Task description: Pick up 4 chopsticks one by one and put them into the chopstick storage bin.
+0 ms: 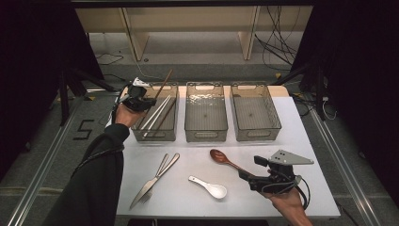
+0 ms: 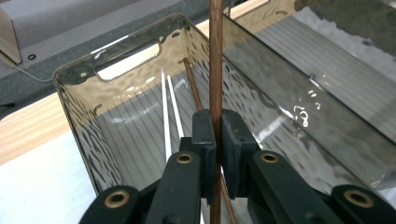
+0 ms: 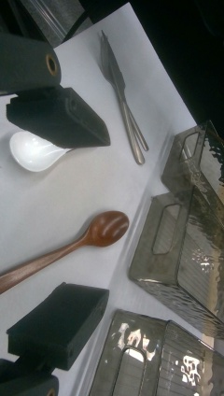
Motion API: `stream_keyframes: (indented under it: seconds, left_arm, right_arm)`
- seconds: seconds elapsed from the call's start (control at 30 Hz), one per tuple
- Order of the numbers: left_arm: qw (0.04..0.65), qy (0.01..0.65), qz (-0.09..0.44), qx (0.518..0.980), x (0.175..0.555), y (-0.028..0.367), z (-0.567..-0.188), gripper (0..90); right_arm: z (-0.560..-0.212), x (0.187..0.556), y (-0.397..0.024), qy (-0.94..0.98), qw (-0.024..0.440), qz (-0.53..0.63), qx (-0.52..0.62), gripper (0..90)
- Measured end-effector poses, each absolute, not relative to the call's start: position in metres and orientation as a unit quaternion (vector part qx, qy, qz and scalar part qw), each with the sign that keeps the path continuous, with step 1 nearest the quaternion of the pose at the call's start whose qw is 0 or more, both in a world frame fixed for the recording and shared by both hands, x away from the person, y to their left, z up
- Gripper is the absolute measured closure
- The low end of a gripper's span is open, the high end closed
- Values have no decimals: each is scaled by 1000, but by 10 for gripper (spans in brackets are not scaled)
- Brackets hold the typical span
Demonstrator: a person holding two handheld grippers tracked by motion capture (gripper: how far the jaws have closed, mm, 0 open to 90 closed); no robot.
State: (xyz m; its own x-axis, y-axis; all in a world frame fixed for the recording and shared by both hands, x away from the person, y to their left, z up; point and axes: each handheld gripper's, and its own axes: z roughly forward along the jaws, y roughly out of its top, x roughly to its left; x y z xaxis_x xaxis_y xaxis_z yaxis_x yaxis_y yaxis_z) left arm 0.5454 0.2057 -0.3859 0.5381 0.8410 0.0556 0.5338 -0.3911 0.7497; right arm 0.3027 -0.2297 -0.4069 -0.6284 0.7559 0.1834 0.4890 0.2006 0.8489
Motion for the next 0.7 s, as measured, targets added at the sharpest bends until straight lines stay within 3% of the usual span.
stream_keyframes:
  seconds: [0.27,0.43,0.7]
  left_arm:
    - [339,444,217,800,548,209,-394,826]
    - [327,466,213,794,548,209,-394,644]
    - [327,464,184,803,529,203,-381,469]
  right_arm:
    - [-407,303,-230,764,138,481,407,228]
    - [-407,303,-229,764,139,481,406,228]
    - [-407,303,-230,764,139,481,407,229]
